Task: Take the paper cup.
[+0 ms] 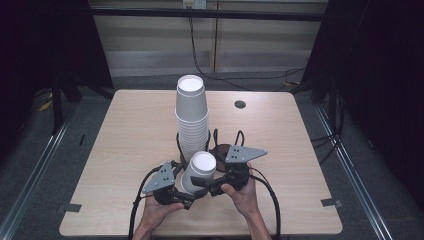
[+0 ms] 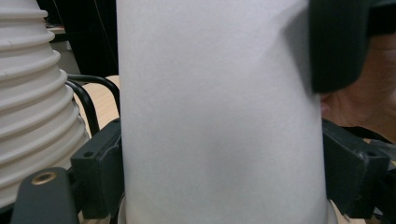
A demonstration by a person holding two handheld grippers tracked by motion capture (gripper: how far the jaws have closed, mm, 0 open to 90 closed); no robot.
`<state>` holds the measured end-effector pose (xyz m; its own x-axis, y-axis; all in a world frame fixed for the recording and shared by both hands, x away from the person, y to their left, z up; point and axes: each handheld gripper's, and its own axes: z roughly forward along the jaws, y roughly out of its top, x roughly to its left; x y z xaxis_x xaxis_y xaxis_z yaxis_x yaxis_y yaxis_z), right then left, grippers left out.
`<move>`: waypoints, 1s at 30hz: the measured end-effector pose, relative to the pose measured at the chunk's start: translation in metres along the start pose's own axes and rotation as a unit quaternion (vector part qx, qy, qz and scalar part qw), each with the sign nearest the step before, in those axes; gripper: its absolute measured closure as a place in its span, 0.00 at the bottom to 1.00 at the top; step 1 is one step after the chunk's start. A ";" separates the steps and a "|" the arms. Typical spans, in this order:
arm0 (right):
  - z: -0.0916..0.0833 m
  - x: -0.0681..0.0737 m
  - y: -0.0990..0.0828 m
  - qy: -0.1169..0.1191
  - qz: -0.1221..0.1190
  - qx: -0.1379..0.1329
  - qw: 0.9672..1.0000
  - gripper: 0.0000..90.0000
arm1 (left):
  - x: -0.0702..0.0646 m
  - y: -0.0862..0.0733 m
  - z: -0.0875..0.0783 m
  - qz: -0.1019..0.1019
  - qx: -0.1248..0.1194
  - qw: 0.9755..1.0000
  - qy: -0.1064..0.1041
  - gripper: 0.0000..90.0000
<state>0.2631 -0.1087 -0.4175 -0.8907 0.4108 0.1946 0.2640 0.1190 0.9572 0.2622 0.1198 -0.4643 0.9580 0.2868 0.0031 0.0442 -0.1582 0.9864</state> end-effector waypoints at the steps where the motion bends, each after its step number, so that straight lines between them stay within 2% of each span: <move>1: 0.000 0.000 0.000 0.000 0.001 -0.002 1.000 0.14 | 0.000 0.000 0.000 -0.001 -0.002 1.000 0.000 0.16; 8: -0.005 -0.002 0.002 0.006 0.009 -0.012 1.000 0.14 | 0.004 0.003 -0.005 -0.003 0.021 1.000 0.006 0.17; 11: -0.006 -0.002 0.002 0.008 0.010 -0.015 1.000 0.14 | 0.006 0.002 -0.007 -0.005 0.024 1.000 0.009 0.17; 14: -0.012 -0.002 0.002 0.007 0.009 -0.009 1.000 0.14 | 0.007 0.002 -0.009 -0.004 0.029 1.000 0.009 0.18; 18: -0.018 -0.004 0.002 0.006 0.008 -0.005 1.000 0.14 | 0.009 0.005 -0.009 -0.003 0.057 0.998 0.009 0.18; 20: -0.024 -0.004 0.002 0.003 0.005 -0.008 1.000 0.14 | 0.012 0.007 -0.008 -0.015 0.065 0.998 0.000 0.18; 23: -0.027 -0.003 0.000 0.002 0.007 -0.011 1.000 0.14 | 0.014 0.008 -0.006 -0.013 0.075 0.997 0.004 0.18; 24: -0.030 -0.004 -0.003 0.004 0.008 -0.014 1.000 0.14 | 0.016 0.007 -0.006 -0.013 0.091 0.996 0.007 0.18; 26: -0.032 -0.005 -0.006 0.002 0.014 -0.011 1.000 0.14 | 0.016 0.007 -0.006 -0.008 0.107 0.994 0.005 0.18; 29: -0.034 -0.007 -0.010 -0.005 0.011 0.000 1.000 0.15 | 0.016 0.006 -0.007 -0.002 0.119 0.993 0.007 0.18; 30: -0.035 -0.007 -0.011 -0.007 0.008 0.007 1.000 0.15 | 0.016 0.006 -0.007 0.003 0.130 0.991 0.007 0.18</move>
<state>0.2534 -0.1439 -0.4217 -0.8812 0.4246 0.2077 0.2843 0.1249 0.9506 0.2760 0.1303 -0.4569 0.9546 0.2975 0.0134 0.1112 -0.3977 0.9108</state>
